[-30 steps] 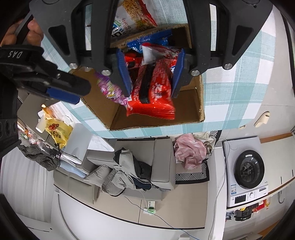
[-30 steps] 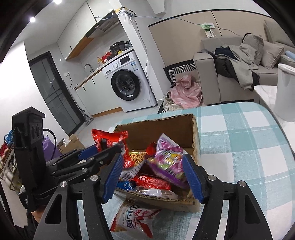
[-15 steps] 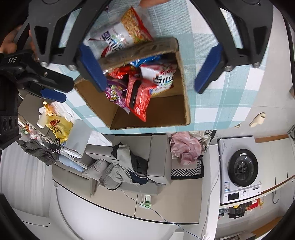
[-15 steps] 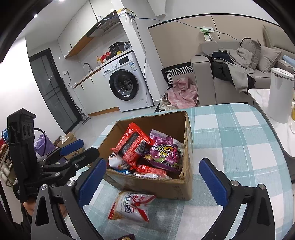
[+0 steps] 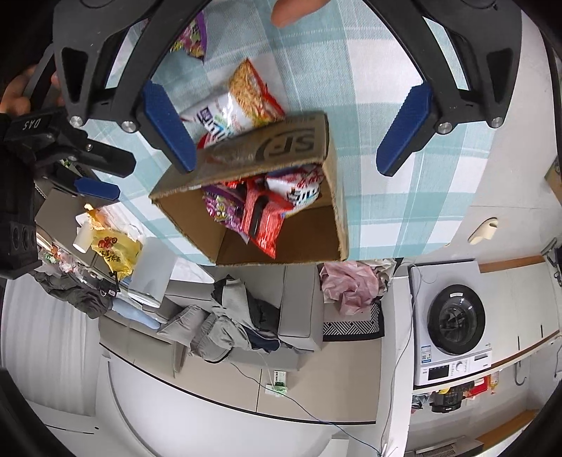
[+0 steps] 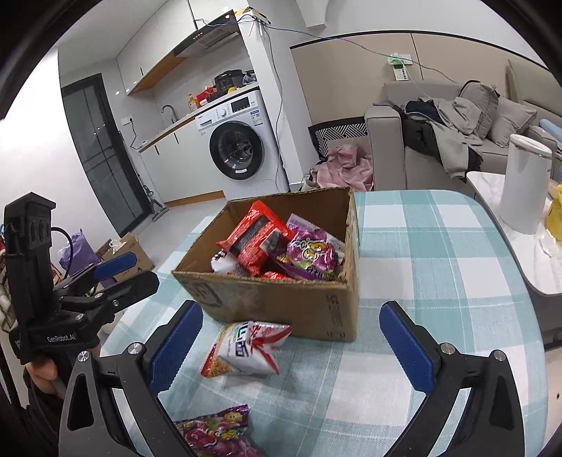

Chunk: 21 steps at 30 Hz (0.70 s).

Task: Organize snacks
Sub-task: 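Withdraw both tools from the box toward the remaining snack bags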

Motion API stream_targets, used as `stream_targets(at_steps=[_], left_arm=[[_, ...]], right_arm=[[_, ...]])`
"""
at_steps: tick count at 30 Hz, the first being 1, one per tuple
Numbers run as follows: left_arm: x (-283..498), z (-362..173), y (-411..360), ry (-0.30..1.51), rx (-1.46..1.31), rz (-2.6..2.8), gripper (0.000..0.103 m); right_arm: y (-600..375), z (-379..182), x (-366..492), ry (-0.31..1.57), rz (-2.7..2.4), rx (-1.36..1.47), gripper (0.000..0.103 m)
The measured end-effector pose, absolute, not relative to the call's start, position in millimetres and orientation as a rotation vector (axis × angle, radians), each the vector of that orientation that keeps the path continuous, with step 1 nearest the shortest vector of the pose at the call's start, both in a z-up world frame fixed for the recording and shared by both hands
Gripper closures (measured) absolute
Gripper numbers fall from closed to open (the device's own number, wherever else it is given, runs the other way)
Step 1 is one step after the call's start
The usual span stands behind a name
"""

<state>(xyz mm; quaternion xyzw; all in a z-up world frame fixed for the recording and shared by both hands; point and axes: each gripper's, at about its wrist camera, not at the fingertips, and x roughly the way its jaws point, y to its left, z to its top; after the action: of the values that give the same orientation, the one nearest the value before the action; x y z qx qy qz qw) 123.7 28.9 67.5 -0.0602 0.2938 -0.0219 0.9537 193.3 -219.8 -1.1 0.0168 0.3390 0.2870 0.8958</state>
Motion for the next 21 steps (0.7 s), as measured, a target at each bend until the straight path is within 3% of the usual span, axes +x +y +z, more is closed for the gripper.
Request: stream_targets(at_steps=[21], left_arm=[[77.5, 43.6, 26.2, 0.659, -0.120, -0.019, 0.001]], right_arm=[[-229.9, -27.1, 153.0, 0.772, 0.597, -0.005, 0.000]])
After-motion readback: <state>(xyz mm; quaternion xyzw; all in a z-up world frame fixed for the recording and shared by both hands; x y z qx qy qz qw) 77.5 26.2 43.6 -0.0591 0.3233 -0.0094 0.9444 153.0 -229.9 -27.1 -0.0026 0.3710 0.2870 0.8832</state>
